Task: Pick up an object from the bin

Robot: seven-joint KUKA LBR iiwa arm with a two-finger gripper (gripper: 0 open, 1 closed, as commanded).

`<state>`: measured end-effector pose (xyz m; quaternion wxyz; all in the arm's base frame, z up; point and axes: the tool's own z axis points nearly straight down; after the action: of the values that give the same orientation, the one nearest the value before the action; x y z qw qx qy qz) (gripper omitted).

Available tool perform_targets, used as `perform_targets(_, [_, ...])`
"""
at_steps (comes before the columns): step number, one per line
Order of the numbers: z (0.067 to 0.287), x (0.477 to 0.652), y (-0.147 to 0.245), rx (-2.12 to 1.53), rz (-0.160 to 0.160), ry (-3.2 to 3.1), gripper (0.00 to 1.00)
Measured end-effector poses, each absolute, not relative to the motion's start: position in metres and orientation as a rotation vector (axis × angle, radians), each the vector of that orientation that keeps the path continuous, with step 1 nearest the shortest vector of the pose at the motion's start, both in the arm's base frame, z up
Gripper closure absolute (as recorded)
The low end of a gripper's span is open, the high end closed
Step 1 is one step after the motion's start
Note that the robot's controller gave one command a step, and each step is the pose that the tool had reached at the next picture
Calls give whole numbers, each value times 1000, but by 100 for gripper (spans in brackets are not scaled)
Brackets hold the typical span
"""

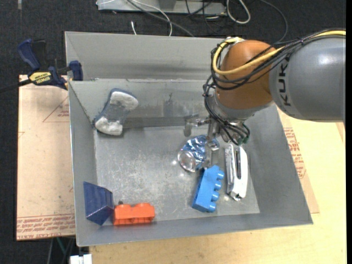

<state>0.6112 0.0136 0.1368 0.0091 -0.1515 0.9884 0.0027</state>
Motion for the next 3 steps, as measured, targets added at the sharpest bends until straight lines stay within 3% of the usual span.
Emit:
perform_targets(1, [72,605,32,-23,7,3143,0])
perform_targets(2, [71,629,-24,-475,7,3084,0])
perform_targets(3, [73,608,30,-63,10,3137,100])
